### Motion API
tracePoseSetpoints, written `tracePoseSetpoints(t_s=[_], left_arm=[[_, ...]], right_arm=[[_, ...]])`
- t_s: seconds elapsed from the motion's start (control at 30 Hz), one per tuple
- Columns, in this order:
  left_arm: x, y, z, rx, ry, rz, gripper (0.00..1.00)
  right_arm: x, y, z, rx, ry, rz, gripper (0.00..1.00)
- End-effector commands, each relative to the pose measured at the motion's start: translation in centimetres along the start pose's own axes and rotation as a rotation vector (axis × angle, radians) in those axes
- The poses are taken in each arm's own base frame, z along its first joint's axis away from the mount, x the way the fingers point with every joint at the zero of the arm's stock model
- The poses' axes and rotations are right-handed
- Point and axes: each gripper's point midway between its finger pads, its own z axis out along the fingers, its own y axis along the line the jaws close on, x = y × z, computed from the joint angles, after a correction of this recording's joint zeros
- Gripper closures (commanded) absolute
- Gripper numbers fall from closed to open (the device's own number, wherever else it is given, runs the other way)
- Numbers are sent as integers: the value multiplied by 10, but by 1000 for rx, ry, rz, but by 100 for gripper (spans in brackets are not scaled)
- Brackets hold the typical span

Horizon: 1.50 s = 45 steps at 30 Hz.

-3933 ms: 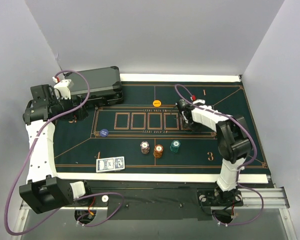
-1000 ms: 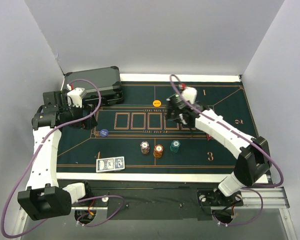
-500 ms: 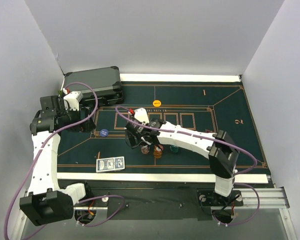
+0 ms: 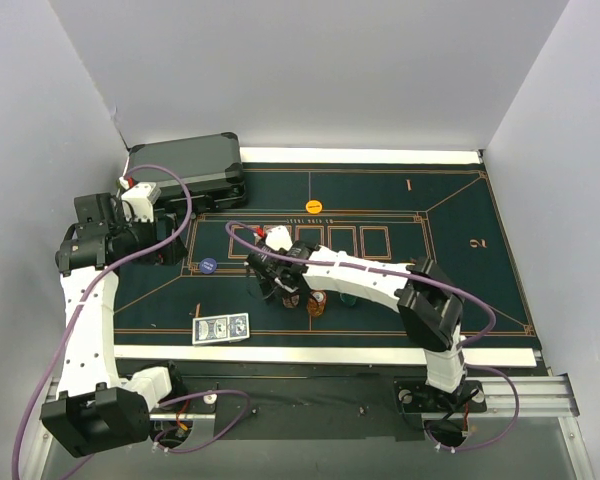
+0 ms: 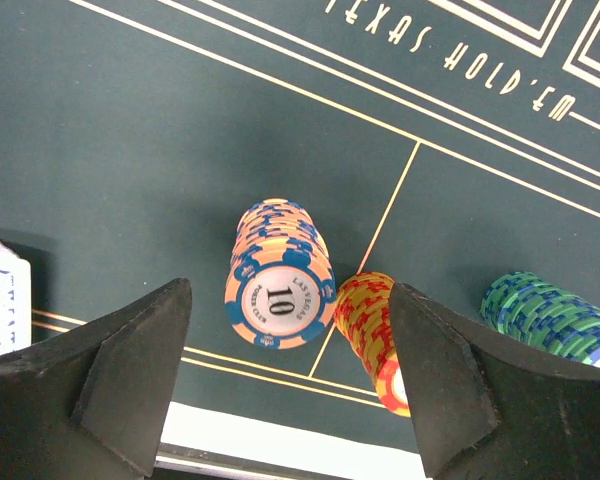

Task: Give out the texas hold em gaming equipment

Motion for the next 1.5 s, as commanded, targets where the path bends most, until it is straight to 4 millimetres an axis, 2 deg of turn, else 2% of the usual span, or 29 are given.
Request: tracePoseSetpoints(t_s=[0.0,0.37,0.6,0.87,0.97,1.23,1.33,1.47], left_arm=[[-6,-1,-6,-1,-29,11,4],[-6,3,-5,-20,-29,14,4],[-6,6,-6,-38,-34,20,4],[-8,6,-7,-41,-40,24,4],[-9,6,-9,-44,-46,26,4],[-7,8,-8,-48,-41,30,4],[-6,9,-8,-50,-41,28,4],[-6,10,-8,-54,-42,32,4]], right_arm=[[11,1,7,20,38,-16,27],[16,2,14,19,42,-6,43],[21,1,19,22,52,2,47],[19,-2,19,24,47,15,62],[17,-1,17,16,39,19,68],[8,3,4,-16,14,27,74],[6,4,2,-19,12,30,82],[-2,6,-5,-28,-3,34,87]])
